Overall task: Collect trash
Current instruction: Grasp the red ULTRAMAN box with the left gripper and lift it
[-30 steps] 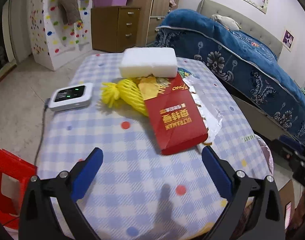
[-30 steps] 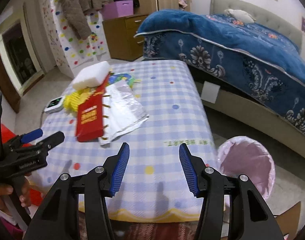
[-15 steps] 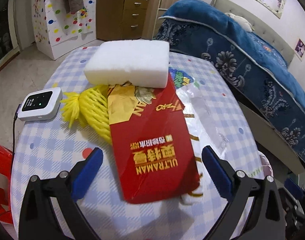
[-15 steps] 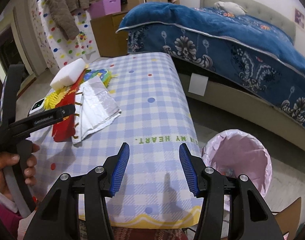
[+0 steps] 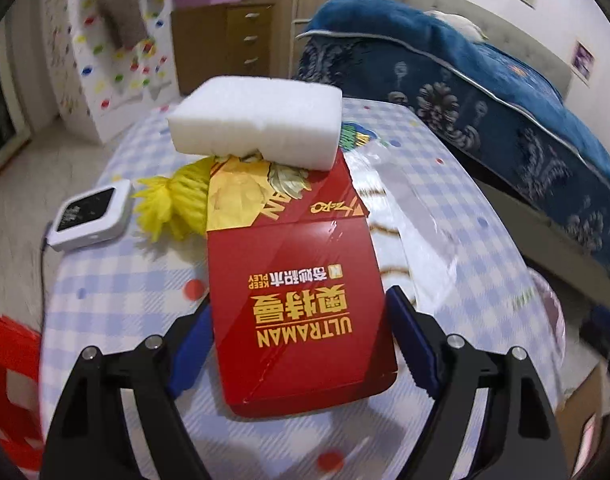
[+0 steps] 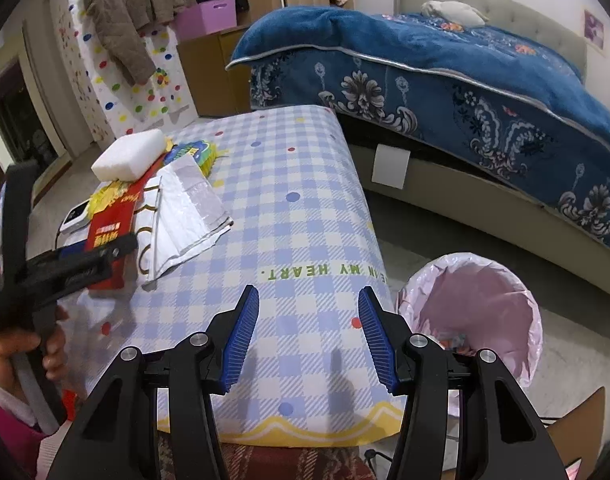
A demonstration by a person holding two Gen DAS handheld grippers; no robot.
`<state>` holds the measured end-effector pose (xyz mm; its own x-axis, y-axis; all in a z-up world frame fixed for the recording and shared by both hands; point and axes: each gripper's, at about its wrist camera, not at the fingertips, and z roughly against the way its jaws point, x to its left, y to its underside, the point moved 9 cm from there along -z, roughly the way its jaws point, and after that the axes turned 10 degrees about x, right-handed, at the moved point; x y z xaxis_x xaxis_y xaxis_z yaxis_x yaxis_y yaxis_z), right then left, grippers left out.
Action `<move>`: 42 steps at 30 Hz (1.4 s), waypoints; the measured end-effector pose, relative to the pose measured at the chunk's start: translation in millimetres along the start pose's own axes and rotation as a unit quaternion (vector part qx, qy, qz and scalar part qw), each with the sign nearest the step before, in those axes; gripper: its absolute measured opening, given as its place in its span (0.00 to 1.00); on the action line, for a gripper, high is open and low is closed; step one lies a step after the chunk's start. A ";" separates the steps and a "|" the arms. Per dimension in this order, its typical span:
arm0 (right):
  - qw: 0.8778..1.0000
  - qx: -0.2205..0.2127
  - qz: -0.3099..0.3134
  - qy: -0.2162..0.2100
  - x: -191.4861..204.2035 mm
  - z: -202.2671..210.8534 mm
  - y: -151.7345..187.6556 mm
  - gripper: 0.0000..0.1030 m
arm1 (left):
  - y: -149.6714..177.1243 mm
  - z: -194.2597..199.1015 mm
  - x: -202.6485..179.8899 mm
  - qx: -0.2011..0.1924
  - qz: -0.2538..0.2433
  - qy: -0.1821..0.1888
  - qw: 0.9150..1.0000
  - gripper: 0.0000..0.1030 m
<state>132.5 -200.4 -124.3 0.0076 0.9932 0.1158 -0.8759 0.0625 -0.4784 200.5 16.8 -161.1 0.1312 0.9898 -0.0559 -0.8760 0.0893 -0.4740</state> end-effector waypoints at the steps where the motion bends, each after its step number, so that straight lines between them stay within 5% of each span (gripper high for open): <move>1: 1.000 -0.001 0.001 0.000 1.6 1.4 0.8 0.51 | 3.3 3.5 1.1 -0.003 -0.007 -0.001 1.000 0.77; 11: 1.000 -0.013 0.017 -0.012 24.7 19.2 5.8 0.51 | 41.6 58.2 -10.8 -0.028 -0.081 0.058 0.995 0.77; 19: 0.999 -0.029 0.013 -0.006 23.0 39.5 7.9 0.51 | 42.7 91.6 -33.8 -0.054 -0.089 0.120 0.987 0.77; 26: 0.999 -0.034 -0.001 -0.006 11.9 47.5 11.9 0.51 | 32.4 128.7 -31.6 -0.099 -0.088 0.118 0.984 0.76; 27: 0.999 -0.035 -0.001 -0.007 11.6 48.0 12.0 0.51 | 30.8 133.2 -31.0 -0.104 -0.088 0.118 0.984 0.67; 28: 0.999 -0.036 -0.001 -0.007 11.4 48.6 12.2 0.51 | 29.0 139.1 -30.6 -0.108 -0.089 0.120 0.983 0.34; 29: 0.999 -0.037 -0.001 -0.008 11.9 49.2 12.4 0.51 | 28.4 141.0 -29.7 -0.104 -0.089 0.123 0.983 0.32; 33: 0.999 -0.036 0.004 -0.013 15.4 49.0 14.0 0.51 | 26.8 141.0 -14.2 -0.103 -0.071 0.105 0.987 0.32; 36: 0.999 -0.030 0.008 -0.016 18.6 44.9 16.6 0.51 | 33.3 121.6 2.6 -0.072 -0.043 0.093 0.992 0.50; 42: 0.999 -0.018 0.016 -0.024 27.1 37.4 22.5 0.51 | 49.9 85.9 19.7 -0.028 -0.023 0.067 0.997 0.57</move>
<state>95.0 -175.7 -99.3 -0.0444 0.9891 0.1405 -0.8573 0.0345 -0.5136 119.6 50.3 -110.4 0.2356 0.9605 -0.1481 -0.8407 0.1250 -0.5268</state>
